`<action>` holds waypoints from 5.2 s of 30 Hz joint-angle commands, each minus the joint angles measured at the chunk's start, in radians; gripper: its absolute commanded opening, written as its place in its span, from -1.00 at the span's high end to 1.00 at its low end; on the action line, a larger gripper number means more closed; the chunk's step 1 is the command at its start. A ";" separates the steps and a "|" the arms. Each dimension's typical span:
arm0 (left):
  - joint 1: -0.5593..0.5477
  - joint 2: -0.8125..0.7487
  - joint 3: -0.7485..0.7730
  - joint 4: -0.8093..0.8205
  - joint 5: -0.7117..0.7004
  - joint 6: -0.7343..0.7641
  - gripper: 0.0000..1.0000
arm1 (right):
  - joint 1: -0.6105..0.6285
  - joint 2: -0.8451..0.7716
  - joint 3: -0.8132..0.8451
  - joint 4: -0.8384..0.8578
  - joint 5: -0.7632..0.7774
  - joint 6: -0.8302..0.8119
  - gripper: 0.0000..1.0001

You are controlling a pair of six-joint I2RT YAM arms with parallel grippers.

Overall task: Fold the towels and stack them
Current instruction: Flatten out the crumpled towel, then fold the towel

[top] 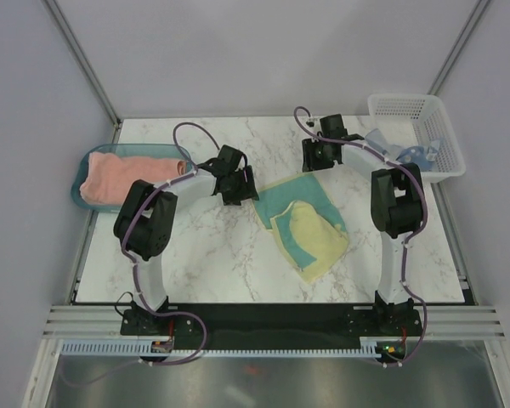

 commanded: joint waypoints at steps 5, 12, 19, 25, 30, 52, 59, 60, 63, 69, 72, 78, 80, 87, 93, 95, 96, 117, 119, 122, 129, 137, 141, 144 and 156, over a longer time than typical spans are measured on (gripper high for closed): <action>0.005 0.102 0.094 0.036 -0.060 -0.032 -0.41 | -0.037 0.103 0.082 -0.033 0.021 -0.124 -0.04; 0.005 0.139 0.111 0.049 -0.043 -0.036 -0.32 | -0.059 0.143 0.076 -0.033 -0.089 -0.185 -0.03; 0.003 0.161 0.117 0.070 0.024 -0.023 -0.03 | -0.057 0.144 0.053 -0.056 -0.201 -0.228 0.06; 0.003 0.165 0.094 0.082 0.036 -0.026 0.02 | -0.065 0.159 0.061 -0.073 -0.264 -0.218 0.15; 0.005 0.165 0.107 0.110 0.096 -0.006 0.76 | -0.079 0.164 0.062 -0.069 -0.267 -0.179 0.80; 0.005 -0.365 0.073 0.047 0.257 0.218 0.95 | -0.019 -0.665 -0.352 0.170 -0.180 0.242 1.00; -0.021 -0.681 0.010 0.012 0.361 0.231 0.95 | 0.056 -1.066 -0.536 0.249 -0.175 0.338 1.00; -0.029 -0.718 0.008 0.007 0.378 0.226 0.95 | 0.075 -1.109 -0.550 0.279 -0.178 0.354 1.00; -0.059 -0.842 0.004 -0.007 0.403 0.180 0.95 | 0.096 -1.281 -0.610 0.350 -0.191 0.433 1.00; -0.086 -1.012 0.012 -0.048 0.428 0.108 0.95 | 0.096 -1.476 -0.581 0.304 -0.200 0.494 1.00; -0.087 -1.036 0.018 -0.083 0.437 0.092 0.96 | 0.096 -1.503 -0.562 0.289 -0.227 0.532 1.00; -0.087 -0.964 0.114 -0.198 0.339 0.166 0.95 | 0.098 -1.474 -0.538 0.275 -0.126 0.505 1.00; -0.087 -0.887 0.169 -0.207 0.241 0.210 0.95 | 0.096 -1.401 -0.504 0.276 -0.041 0.470 1.00; -0.012 -0.558 0.359 -0.195 -0.099 0.350 0.95 | 0.090 -1.013 -0.316 0.331 0.127 0.312 1.00; 0.135 -0.263 0.603 -0.093 -0.073 0.362 0.95 | 0.007 -0.617 -0.177 0.527 0.012 0.330 1.00; 0.154 -0.199 0.652 -0.042 -0.050 0.399 0.95 | -0.016 -0.551 -0.159 0.589 -0.046 0.357 1.00; 0.157 -0.144 0.694 -0.027 -0.015 0.422 0.95 | -0.029 -0.489 -0.147 0.629 -0.062 0.362 1.00; 0.169 0.122 0.731 0.170 0.023 0.514 0.95 | -0.069 -0.137 0.033 0.775 -0.269 0.321 1.00; 0.174 0.133 0.725 0.173 0.023 0.520 0.95 | -0.069 -0.134 0.012 0.776 -0.283 0.307 1.00; 0.180 0.144 0.700 0.171 0.032 0.531 0.96 | -0.071 -0.140 -0.019 0.767 -0.301 0.296 1.00; 0.181 0.104 0.573 0.196 0.044 0.597 0.95 | -0.071 -0.209 -0.197 0.790 -0.309 0.272 1.00; 0.181 0.058 0.360 0.245 0.052 0.620 0.95 | -0.063 -0.268 -0.357 0.804 -0.379 0.272 1.00; 0.180 0.020 0.279 0.263 0.062 0.608 0.95 | -0.031 -0.331 -0.435 0.784 -0.373 0.244 1.00; 0.177 -0.005 0.216 0.271 0.067 0.602 0.95 | -0.005 -0.380 -0.490 0.743 -0.344 0.214 1.00; 0.149 -0.218 -0.025 0.332 -0.028 0.623 0.95 | 0.035 -0.491 -0.718 0.747 -0.313 0.204 1.00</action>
